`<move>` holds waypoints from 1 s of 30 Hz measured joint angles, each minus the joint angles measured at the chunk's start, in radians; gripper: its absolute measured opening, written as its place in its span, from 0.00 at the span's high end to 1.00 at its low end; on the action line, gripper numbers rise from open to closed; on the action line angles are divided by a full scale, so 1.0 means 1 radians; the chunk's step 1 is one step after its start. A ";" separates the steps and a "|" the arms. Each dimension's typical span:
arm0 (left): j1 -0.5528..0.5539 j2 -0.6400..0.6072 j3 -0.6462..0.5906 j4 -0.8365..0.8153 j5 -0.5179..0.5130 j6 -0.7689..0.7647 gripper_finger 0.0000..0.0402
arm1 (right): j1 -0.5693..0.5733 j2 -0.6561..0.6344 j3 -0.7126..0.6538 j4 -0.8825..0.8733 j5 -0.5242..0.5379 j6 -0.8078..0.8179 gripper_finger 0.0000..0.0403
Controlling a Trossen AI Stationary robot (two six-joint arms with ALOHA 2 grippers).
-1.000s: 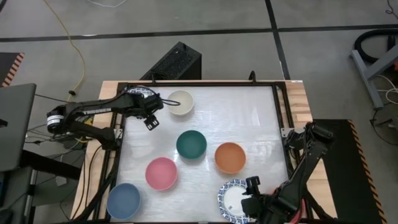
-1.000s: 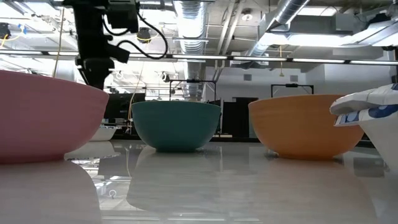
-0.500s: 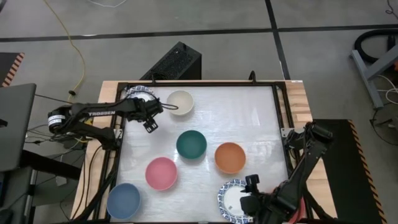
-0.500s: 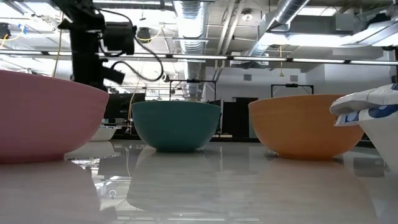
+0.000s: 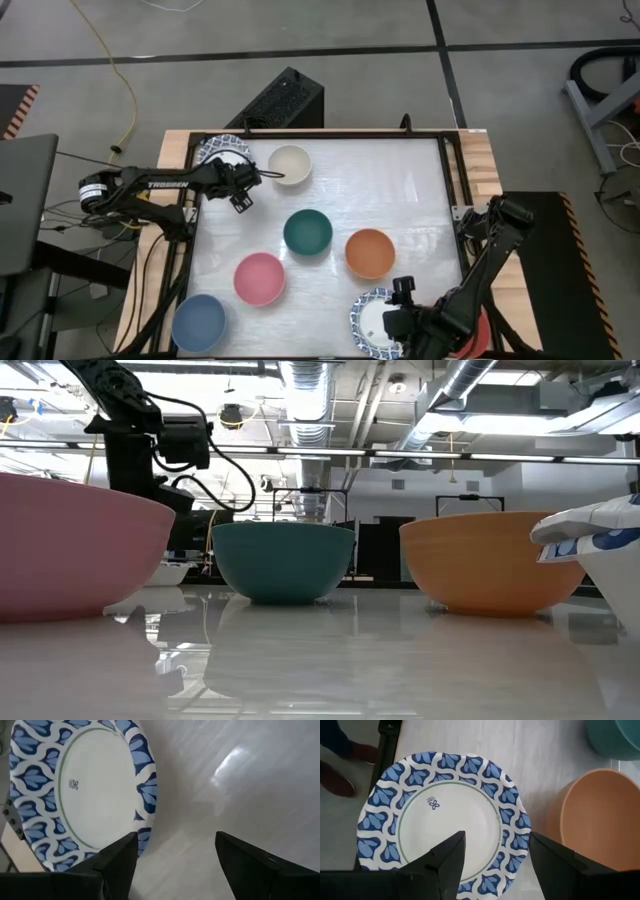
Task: Nest bowls inside each other
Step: Stack the top left white and blue bowl onto the stacked white and blue bowls
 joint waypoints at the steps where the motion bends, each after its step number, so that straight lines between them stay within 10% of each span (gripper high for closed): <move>1: 0.000 0.000 0.000 0.001 -0.003 -0.003 0.39 | -0.001 0.000 0.000 -0.001 0.000 0.000 0.41; 14: 0.078 0.000 0.001 0.033 0.040 0.043 0.96 | -0.022 0.000 0.000 -0.049 0.017 0.042 0.41; 30: 0.034 0.000 0.137 -0.095 0.078 0.021 0.96 | -0.093 0.000 0.000 -0.086 0.019 0.128 0.41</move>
